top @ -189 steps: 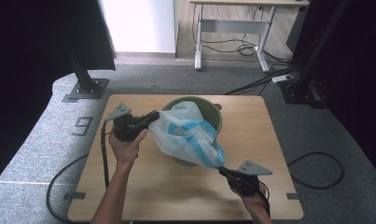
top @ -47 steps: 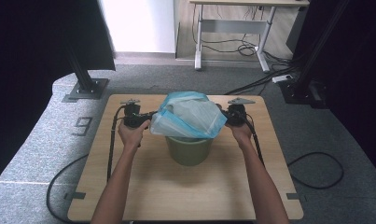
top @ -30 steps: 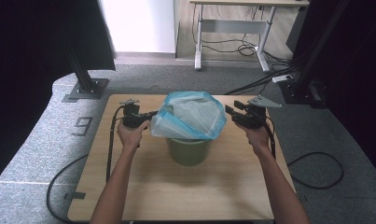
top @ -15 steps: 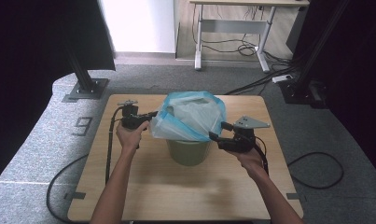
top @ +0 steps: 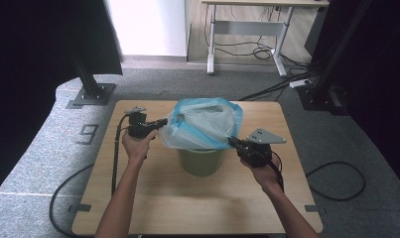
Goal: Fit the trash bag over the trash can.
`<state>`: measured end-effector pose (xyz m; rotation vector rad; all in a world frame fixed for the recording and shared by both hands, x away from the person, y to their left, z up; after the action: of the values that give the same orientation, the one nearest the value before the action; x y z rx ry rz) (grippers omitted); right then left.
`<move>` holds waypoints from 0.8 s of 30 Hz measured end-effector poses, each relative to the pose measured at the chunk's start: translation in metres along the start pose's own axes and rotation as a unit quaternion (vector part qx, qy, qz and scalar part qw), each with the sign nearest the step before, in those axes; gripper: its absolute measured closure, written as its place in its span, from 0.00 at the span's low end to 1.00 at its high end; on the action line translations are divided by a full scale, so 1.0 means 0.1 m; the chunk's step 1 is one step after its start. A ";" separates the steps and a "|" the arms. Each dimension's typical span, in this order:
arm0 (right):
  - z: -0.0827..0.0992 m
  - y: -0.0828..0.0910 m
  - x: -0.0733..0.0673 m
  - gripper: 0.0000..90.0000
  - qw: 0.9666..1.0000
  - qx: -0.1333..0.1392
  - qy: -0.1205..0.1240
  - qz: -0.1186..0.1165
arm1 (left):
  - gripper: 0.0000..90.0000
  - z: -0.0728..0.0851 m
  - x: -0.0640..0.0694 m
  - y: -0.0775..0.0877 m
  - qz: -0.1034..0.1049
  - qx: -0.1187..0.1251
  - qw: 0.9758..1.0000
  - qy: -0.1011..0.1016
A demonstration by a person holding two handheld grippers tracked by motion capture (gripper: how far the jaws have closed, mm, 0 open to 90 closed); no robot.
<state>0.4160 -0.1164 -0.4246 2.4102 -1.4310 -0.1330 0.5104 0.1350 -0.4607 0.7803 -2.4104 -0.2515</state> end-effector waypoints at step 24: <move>0.90 0.04 -0.45 0.98 0.993 -0.063 -0.020 -0.093 | 1.00 0.18 -0.09 0.06 -0.003 -0.021 1.000 -0.004</move>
<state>0.3685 -0.1000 -0.5118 2.4438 -1.1743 -0.3084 0.5029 0.1454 -0.4772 0.7691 -2.4022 -0.3079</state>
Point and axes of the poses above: each handheld gripper's, and its own axes: y roughly backward along the jaws, z roughly out of its underside, x roughly to its right, the point moved 10 cm from there along -y, roughly forward along the jaws, and after that the axes turned 12 degrees about z, right-handed, at the moved point
